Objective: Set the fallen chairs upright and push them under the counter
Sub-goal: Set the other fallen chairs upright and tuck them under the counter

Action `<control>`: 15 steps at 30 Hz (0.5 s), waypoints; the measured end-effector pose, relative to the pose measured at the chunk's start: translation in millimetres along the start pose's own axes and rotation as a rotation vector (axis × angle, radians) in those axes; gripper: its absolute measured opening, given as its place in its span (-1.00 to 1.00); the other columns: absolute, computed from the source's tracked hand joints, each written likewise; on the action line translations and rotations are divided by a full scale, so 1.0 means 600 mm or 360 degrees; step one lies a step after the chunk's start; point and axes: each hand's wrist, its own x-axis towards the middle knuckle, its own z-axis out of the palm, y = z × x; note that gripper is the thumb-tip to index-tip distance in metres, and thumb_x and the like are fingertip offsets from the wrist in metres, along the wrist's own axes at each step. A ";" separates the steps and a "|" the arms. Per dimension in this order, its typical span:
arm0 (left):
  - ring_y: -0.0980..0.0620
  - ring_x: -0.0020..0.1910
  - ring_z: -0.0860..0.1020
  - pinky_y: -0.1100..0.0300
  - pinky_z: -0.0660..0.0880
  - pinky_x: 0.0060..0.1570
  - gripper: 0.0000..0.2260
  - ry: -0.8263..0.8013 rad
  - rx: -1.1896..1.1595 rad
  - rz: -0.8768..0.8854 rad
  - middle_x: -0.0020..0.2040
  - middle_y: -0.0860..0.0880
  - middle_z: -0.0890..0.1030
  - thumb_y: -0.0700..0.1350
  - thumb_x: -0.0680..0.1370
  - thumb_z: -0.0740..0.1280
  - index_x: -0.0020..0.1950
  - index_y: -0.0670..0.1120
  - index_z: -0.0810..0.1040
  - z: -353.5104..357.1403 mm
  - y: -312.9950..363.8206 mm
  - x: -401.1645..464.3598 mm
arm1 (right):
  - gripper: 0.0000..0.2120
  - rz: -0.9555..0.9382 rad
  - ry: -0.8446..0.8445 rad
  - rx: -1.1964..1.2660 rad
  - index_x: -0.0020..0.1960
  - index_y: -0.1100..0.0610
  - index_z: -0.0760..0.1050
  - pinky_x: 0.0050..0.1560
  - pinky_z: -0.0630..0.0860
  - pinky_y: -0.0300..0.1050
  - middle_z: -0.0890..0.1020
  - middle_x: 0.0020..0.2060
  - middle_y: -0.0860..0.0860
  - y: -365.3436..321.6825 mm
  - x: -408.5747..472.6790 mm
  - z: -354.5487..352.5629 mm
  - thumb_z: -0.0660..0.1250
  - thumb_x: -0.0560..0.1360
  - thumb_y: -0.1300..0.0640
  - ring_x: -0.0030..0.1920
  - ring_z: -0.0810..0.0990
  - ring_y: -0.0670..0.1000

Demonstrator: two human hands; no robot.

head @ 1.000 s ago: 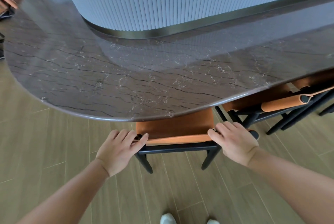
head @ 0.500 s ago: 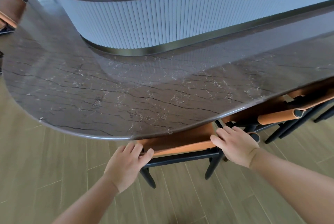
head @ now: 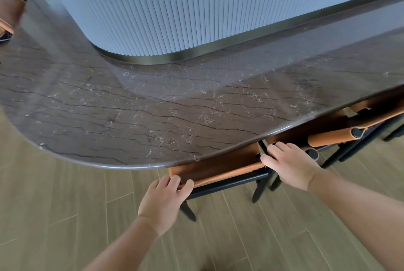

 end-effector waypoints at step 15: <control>-0.09 -0.31 0.51 0.13 0.49 -0.37 -0.30 0.0048 0.0010 0.0038 -0.19 -0.07 0.54 -0.35 0.05 0.50 0.16 -0.06 0.46 0.001 -0.013 -0.001 | -0.53 0.0045 0.0012 0.0057 -0.06 0.15 0.56 -0.43 0.46 0.00 0.49 -0.25 0.07 -0.008 -0.007 0.003 0.48 0.07 0.43 -0.32 0.47 0.10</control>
